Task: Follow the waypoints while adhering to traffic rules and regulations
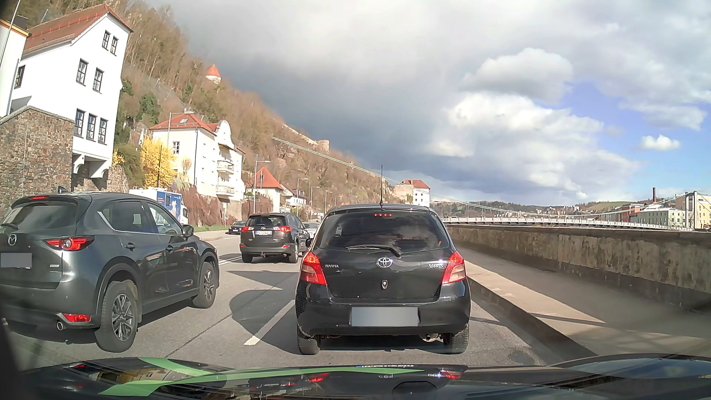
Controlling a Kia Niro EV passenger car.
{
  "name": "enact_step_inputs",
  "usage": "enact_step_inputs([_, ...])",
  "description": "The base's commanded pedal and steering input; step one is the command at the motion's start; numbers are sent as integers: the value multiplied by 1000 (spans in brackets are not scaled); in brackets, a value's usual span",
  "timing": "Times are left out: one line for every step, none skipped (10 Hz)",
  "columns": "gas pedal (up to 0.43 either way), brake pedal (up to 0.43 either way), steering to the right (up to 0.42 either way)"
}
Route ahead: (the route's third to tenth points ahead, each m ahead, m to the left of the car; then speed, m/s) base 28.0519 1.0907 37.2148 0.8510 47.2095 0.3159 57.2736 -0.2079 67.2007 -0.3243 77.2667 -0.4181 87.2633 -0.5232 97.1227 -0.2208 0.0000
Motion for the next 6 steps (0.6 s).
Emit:
enact_step_inputs([0,348,-3])
enact_step_inputs([0,341,-3])
enact_step_inputs([0,348,-3])
enact_step_inputs([0,348,-3])
enact_step_inputs([0,341,-3])
enact_step_inputs([0,348,-3])
